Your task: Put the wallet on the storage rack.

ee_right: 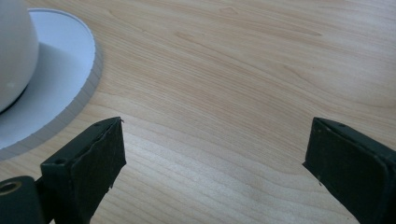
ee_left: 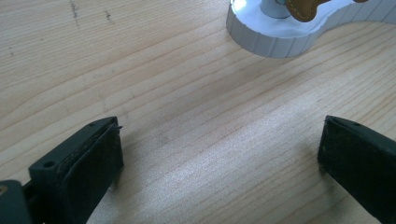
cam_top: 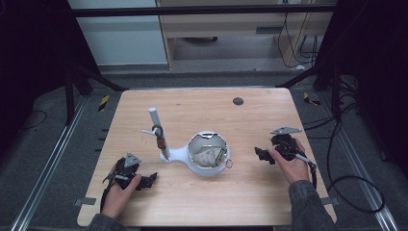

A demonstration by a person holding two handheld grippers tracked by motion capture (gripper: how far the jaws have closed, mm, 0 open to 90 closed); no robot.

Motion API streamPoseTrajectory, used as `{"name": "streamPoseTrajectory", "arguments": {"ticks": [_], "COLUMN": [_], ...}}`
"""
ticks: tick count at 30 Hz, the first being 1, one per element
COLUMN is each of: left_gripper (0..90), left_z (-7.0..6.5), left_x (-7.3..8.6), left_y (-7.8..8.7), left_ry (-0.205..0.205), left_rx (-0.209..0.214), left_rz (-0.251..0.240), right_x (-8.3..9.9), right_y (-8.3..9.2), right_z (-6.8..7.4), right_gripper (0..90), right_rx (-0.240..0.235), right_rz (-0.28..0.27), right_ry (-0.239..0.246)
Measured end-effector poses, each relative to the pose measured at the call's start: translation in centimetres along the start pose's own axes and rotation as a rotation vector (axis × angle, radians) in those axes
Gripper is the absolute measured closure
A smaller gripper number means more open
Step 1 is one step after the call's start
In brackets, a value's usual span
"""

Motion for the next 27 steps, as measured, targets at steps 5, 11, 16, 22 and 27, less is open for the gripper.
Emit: {"name": "streamPoseTrajectory", "arguments": {"ticks": [5,11,16,22,27], "left_gripper": [0.0,0.0,0.0,0.0,0.0], "left_z": [0.0,0.0,0.0,0.0,0.0], "left_x": [0.0,0.0,0.0,0.0,0.0], "left_y": [0.0,0.0,0.0,0.0,0.0], "left_ry": [0.0,0.0,0.0,0.0,0.0], "left_rx": [0.0,0.0,0.0,0.0,0.0], "left_rz": [0.0,0.0,0.0,0.0,0.0], "right_x": [0.6,1.3,1.7,2.1,2.2], "right_y": [-0.4,-1.1,-1.7,-2.1,-2.2], "right_z": [-0.3,-0.6,-0.7,-0.8,-1.1], "right_gripper": [5.0,4.7,5.0,4.9,4.7], "right_rx": [-0.004,-0.007,0.001,0.002,0.007], "right_rz": [0.007,0.019,0.023,0.025,0.021], "right_ry": [-0.025,-0.041,-0.052,-0.064,-0.08]}}
Point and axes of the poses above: each handheld gripper's, and its own axes: y roughly backward along the jaws, x roughly out of its underside, z roughly to its left, the point moved 10 cm from there along -y, roughly forward along the jaws, and after that the axes turned 8 degrees about z, right-handed, at the moved point
